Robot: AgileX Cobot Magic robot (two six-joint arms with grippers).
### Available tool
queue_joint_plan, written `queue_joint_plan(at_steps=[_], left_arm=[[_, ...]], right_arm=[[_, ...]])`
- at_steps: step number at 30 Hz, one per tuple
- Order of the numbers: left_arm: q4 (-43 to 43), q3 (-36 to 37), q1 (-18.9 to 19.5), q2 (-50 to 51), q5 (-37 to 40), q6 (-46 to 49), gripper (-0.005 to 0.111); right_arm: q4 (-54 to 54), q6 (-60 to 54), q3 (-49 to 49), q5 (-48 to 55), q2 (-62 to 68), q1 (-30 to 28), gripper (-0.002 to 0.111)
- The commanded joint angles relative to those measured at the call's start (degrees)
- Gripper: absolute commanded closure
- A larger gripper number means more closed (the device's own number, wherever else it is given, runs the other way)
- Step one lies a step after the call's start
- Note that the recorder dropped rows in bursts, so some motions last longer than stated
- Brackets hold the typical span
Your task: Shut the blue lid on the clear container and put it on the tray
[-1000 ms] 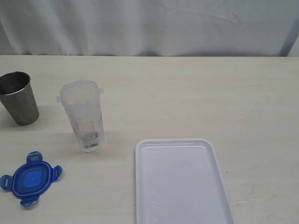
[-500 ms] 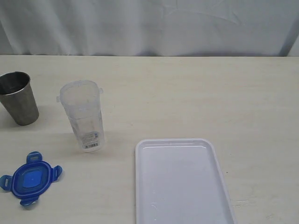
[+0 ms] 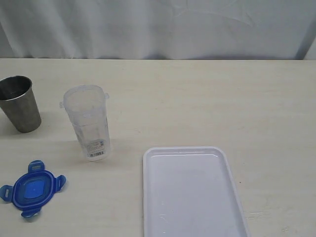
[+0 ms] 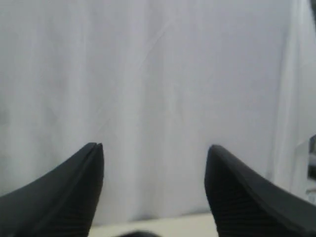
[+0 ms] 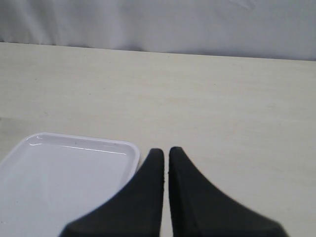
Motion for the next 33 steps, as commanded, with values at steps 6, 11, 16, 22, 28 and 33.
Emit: queue_joint_plan(at_steps=[6, 11, 16, 22, 28, 33], left_arm=[[0.32, -19.80, 0.12, 22.12, 33.79, 2.50, 0.052], [0.46, -30.58, 0.12, 34.57, 52.37, 6.91, 0.052], [0.46, -34.99, 0.12, 41.97, 68.57, 9.39, 0.051], [-0.61, -31.43, 0.12, 45.71, 73.00, 9.64, 0.051], [-5.60, -23.41, 0.12, 45.94, 65.77, 9.65, 0.051], [-7.94, -17.26, 0.12, 45.94, 61.50, 6.21, 0.051]], right_arm=[[-0.45, -0.01, 0.04, -0.40, -0.20, -0.16, 0.104], [-0.45, -0.01, 0.04, -0.40, -0.20, -0.16, 0.104], [-0.45, -0.01, 0.04, -0.40, -0.20, -0.16, 0.104], [-0.45, -0.01, 0.04, -0.40, -0.20, -0.16, 0.104], [-0.45, -0.01, 0.04, -0.40, -0.20, -0.16, 0.104], [-0.45, -0.01, 0.04, -0.40, -0.20, -0.16, 0.104]])
